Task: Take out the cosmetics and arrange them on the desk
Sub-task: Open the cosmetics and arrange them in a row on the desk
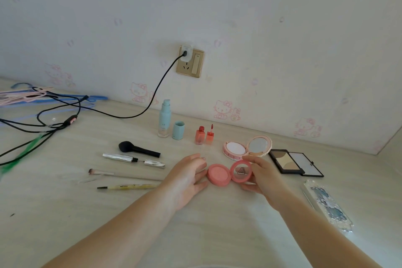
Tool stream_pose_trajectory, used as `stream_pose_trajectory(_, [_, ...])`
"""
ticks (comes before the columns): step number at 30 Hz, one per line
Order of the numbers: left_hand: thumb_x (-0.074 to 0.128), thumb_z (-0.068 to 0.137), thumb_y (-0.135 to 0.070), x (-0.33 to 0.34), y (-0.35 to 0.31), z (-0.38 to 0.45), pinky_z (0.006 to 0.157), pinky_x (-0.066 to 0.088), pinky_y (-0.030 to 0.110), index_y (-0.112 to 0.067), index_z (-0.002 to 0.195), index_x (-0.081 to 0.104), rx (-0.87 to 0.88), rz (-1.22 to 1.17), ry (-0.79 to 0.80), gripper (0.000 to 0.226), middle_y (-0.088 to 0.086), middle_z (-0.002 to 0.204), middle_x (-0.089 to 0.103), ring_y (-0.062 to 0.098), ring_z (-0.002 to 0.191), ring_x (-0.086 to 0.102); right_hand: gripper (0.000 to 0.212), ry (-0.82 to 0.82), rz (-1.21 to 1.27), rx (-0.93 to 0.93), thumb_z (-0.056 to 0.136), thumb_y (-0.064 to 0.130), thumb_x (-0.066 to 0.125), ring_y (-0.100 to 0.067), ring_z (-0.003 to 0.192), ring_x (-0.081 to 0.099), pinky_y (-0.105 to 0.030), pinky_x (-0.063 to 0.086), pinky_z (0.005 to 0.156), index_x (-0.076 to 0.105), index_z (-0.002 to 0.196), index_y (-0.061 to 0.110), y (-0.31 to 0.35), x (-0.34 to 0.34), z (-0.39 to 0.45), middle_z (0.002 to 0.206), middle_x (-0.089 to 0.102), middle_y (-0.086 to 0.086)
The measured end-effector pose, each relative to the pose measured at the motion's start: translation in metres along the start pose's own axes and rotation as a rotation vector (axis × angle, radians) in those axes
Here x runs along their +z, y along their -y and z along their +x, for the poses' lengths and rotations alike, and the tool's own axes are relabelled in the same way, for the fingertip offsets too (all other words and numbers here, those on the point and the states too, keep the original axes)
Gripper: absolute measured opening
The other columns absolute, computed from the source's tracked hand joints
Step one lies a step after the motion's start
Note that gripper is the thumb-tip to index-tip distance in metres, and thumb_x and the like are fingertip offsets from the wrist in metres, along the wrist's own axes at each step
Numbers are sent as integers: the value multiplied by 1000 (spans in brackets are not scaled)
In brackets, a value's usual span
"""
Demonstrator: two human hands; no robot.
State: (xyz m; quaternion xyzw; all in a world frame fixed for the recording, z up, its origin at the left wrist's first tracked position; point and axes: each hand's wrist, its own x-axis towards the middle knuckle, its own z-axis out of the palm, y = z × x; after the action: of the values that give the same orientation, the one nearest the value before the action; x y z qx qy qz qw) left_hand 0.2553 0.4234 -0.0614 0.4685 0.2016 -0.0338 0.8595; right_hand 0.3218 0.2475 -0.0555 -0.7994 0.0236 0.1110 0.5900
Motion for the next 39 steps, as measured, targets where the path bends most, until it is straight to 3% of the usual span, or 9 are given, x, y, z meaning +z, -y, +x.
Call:
stream_pose_trajectory(4, [52,93,-15,2,-1,-2,96,44,40,-22,97,57,6,67,7,9,10,119,55,22,113,54,31,16,19,1,97,12,37,-20,77,66,-36,58,68,62,110,23,-1,-2,0,100,63,-8])
stream_pose_trajectory(10, [56,91,-20,15,0,-4,96,48,35,-34,98,59,282,302,-34,16,-4,120,61,10,110,57,29,57,18,-66,99,19,40,-13,98,64,-36,55,79,50,122,33,1,-17,-10,107,66,1])
stream_pose_trajectory(16, [62,82,-32,75,29,-18,100,47,39,-37,99,65,358,439,164,18,-10,113,66,12,106,61,31,-101,-68,-159,98,20,44,-11,103,60,-29,52,77,53,128,20,-18,-76,-23,116,58,4])
stream_pose_trajectory(19, [59,90,-21,99,49,-15,95,51,38,-35,96,64,313,448,217,16,2,116,65,14,110,60,32,-208,-153,-182,98,18,43,-21,104,62,-39,50,85,54,128,19,-27,-112,-27,114,62,0])
stream_pose_trajectory(23, [57,90,-21,135,77,-9,92,52,34,-31,103,60,208,466,300,17,0,116,63,12,111,58,29,-332,-317,-154,98,15,39,-43,109,54,-52,46,90,57,121,11,-46,-159,-35,118,59,-24])
stream_pose_trajectory(29, [59,89,-20,171,109,0,97,48,37,-29,102,58,-48,414,332,16,-3,105,60,10,98,56,44,-276,-405,-74,95,19,49,-23,124,50,-35,40,102,42,139,14,-74,-175,-40,137,51,-6])
stream_pose_trajectory(33, [55,91,-17,185,116,4,85,46,30,-24,115,55,-127,304,333,25,-5,97,64,6,87,57,32,-238,-553,-68,91,31,54,-22,106,59,-35,46,90,56,120,18,-81,-170,-43,110,64,2])
stream_pose_trajectory(37, [58,85,-20,193,121,7,68,48,23,-19,134,48,-119,324,355,49,3,120,65,12,94,63,64,-245,-729,-89,79,48,63,-18,119,51,-30,42,94,43,136,29,-82,-163,-42,130,54,7])
stream_pose_trajectory(39, [65,67,-30,196,126,10,82,50,25,-23,134,49,-105,336,340,69,2,128,60,14,110,61,66,-267,-795,-111,80,49,62,-19,122,48,-31,41,96,41,138,27,-83,-158,-42,133,51,6])
